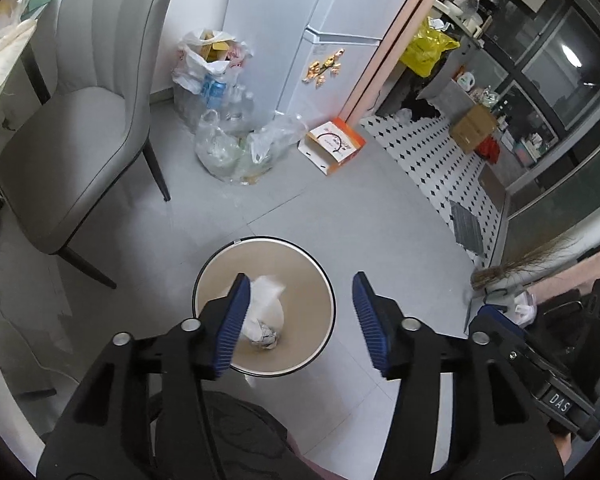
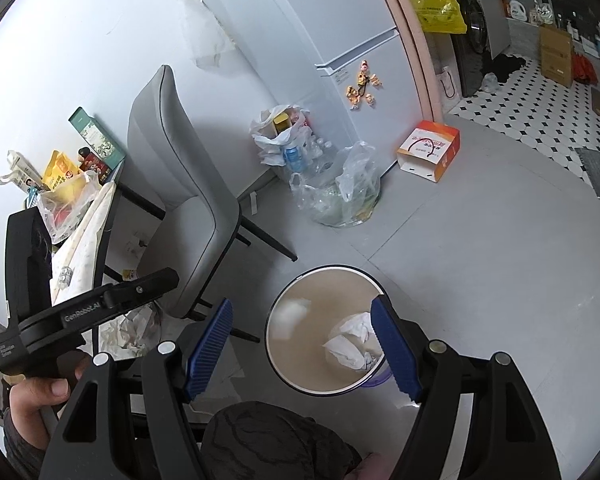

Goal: Collect trash
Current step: 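Open the left tool over the bin to drop the paper scrap, then move both empty tools back toward the remaining trash on the table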

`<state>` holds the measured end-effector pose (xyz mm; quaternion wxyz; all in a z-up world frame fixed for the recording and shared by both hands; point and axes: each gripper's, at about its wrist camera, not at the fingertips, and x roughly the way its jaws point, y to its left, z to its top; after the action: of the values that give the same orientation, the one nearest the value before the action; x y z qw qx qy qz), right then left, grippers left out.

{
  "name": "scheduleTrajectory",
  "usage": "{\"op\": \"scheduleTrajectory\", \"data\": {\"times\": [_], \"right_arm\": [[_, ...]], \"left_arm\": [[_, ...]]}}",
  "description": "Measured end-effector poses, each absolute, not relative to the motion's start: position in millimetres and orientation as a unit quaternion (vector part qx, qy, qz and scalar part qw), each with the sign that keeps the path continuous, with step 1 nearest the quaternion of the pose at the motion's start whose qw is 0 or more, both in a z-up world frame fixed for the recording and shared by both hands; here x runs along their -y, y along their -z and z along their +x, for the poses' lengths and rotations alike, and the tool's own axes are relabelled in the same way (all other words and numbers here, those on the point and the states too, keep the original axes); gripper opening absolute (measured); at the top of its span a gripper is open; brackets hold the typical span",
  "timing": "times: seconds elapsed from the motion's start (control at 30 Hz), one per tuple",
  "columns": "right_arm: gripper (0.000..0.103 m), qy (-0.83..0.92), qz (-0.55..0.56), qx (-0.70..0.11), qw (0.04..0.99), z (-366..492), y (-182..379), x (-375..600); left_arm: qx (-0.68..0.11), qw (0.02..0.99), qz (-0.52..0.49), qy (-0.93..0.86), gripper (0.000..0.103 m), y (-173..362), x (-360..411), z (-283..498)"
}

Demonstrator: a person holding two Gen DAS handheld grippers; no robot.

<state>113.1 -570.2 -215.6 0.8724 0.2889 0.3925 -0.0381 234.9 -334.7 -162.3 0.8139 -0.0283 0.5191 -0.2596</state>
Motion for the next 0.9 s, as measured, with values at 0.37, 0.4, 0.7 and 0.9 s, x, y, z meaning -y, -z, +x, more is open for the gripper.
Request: {"op": "scheduleTrajectory", "data": {"times": [0.37,0.4,0.7,0.9], "right_arm": [[0.082,0.006,0.28,-0.387,0.879,123.2,201.6,540.6],[0.086,0.005,0.281,-0.385,0.879,124.4,199.6,538.0],[0.095,0.005,0.235,-0.372,0.898,137.6,166.6,495.0],[0.095,-0.015,0.215,-0.361,0.907,142.1,143.2,464.2]], "left_arm": [[-0.493,0.838,-0.061,0.225,0.073,124.2,282.8,229.1],[-0.488,0.843,-0.065,0.219,0.073,118.6,274.0,226.8],[-0.439,0.877,-0.091,0.174,0.089,82.4,205.2,209.8],[-0.409,0.894,-0.11,0.149,0.093,62.9,159.0,195.5]]}}
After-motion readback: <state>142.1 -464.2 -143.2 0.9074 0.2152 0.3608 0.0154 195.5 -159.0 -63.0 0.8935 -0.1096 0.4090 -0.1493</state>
